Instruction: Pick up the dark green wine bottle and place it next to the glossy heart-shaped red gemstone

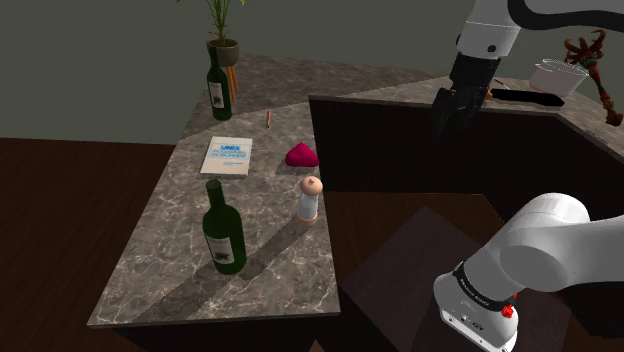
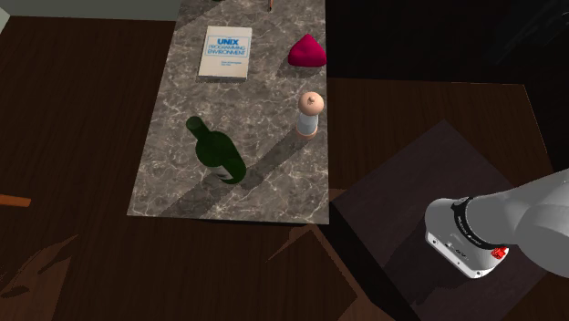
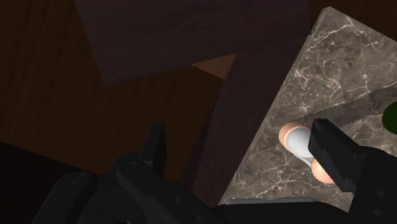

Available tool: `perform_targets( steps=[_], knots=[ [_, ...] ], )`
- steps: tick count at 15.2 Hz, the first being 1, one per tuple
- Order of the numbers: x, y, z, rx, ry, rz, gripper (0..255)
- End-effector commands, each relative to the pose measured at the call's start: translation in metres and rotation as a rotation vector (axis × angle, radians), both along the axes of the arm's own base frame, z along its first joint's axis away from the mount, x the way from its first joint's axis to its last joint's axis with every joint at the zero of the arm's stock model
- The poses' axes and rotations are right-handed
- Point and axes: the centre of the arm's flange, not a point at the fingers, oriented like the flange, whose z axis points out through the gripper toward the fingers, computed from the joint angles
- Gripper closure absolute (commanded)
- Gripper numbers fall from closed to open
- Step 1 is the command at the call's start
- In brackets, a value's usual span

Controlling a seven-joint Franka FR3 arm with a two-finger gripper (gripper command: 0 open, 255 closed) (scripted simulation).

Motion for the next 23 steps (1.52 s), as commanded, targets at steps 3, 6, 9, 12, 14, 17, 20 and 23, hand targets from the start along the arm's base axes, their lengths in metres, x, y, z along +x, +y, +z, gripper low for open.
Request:
perform_targets(
  steps=[3,6,9,12,14,17,20,23],
  knots=[
    [0.010,0.024,-0.004,0.000,-0.002,-0.004,0],
    [0.026,0.059,-0.010,0.001,-0.006,-0.011,0],
    [0.042,0.094,-0.016,0.001,-0.009,-0.017,0],
    [0.058,0.130,-0.022,0.001,-0.012,-0.024,0],
    [0.069,0.153,-0.026,0.002,-0.014,-0.028,0],
    [0.085,0.188,-0.032,0.002,-0.018,-0.034,0],
    [0.102,0.223,-0.038,0.003,-0.021,-0.041,0],
    [0.119,0.258,-0.044,0.003,-0.024,-0.047,0]
  ],
)
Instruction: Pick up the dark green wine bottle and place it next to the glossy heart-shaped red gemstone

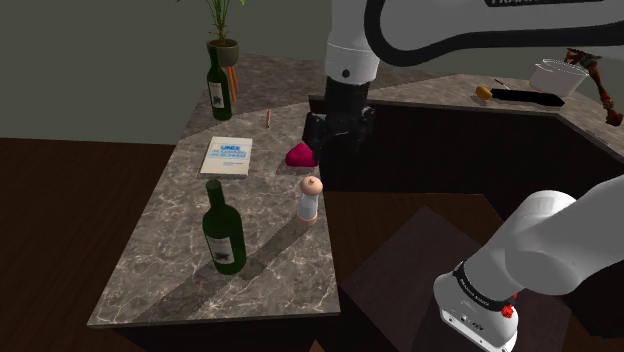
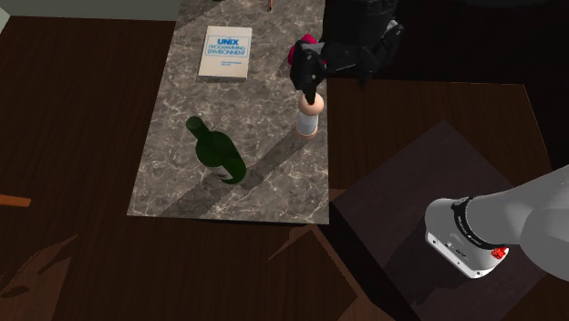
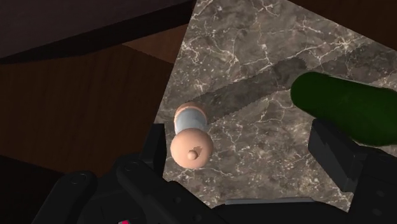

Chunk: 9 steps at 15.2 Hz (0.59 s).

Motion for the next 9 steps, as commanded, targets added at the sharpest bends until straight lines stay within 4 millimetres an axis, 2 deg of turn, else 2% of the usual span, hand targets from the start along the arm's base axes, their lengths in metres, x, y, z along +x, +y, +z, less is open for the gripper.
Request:
perform_targets(
  steps=[1,9],
  knots=[
    [0.012,0.025,-0.004,0.002,-0.002,-0.006,0],
    [0.059,0.117,-0.019,0.003,-0.011,-0.023,0]
  ],
)
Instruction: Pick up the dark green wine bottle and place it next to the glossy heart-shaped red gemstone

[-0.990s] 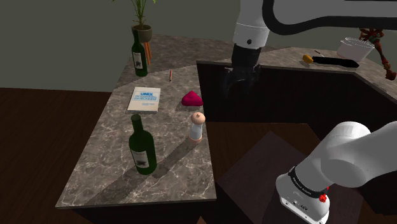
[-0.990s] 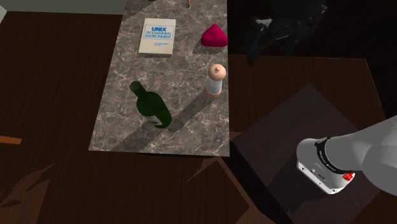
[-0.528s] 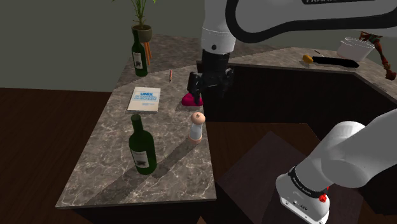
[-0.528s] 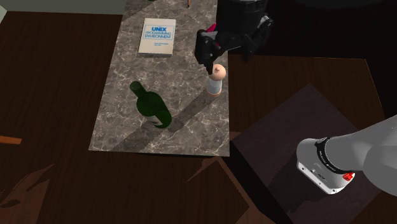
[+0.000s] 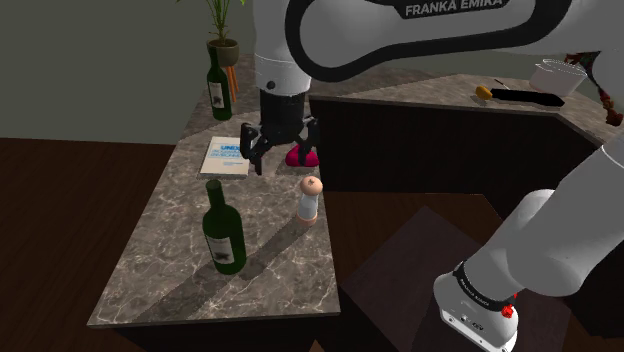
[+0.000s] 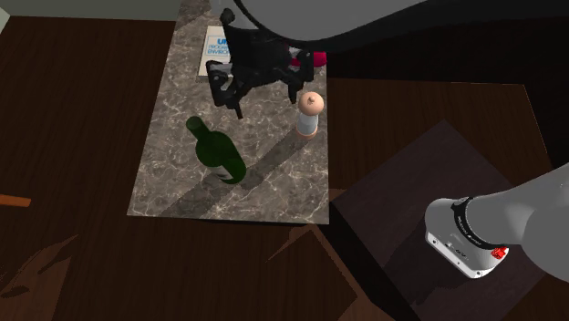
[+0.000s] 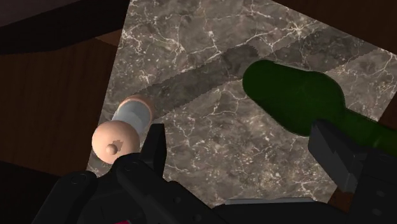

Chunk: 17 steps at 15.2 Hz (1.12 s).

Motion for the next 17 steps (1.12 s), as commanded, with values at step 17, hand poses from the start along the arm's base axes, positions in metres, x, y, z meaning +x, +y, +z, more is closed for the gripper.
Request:
perform_targets(
  steps=[17],
  knots=[
    [0.059,0.118,-0.057,0.003,-0.011,-0.024,0]
  ],
)
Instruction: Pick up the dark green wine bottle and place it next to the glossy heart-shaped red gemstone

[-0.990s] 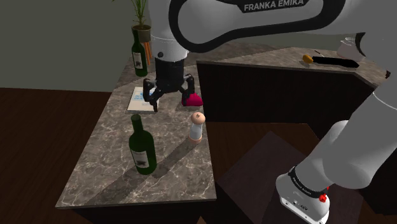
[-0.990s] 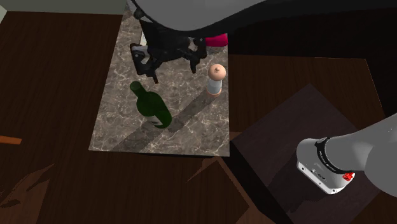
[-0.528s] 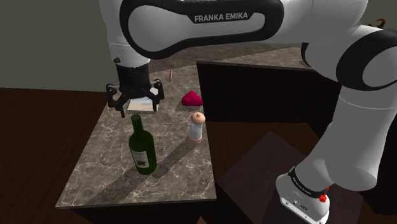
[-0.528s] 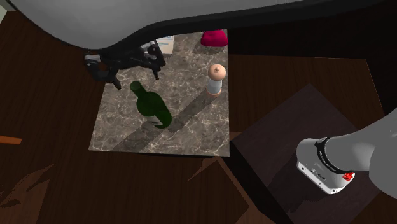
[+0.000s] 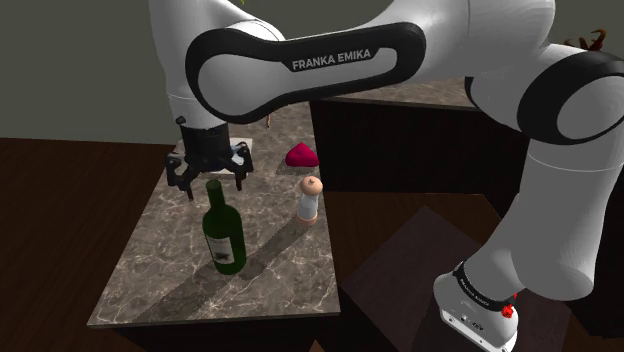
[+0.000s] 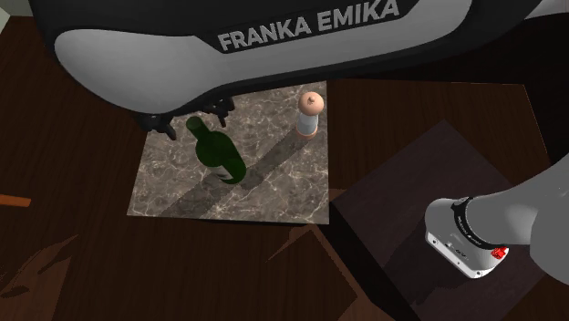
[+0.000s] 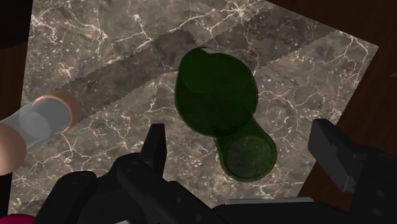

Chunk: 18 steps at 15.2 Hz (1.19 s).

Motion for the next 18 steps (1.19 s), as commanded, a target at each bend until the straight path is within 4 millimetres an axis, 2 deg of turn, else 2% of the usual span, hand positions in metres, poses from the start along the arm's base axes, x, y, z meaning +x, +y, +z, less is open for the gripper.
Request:
perform_targets(
  steps=[1,8,9,18],
  knots=[
    [-0.0004,0.0009,-0.0042,0.000,0.000,0.000,0],
    [-0.0003,0.0009,-0.0041,0.000,0.000,0.000,0],
    [-0.0003,0.0009,-0.0041,0.000,0.000,0.000,255],
    [-0.0003,0.0009,-0.0042,0.000,0.000,0.000,255]
  ],
)
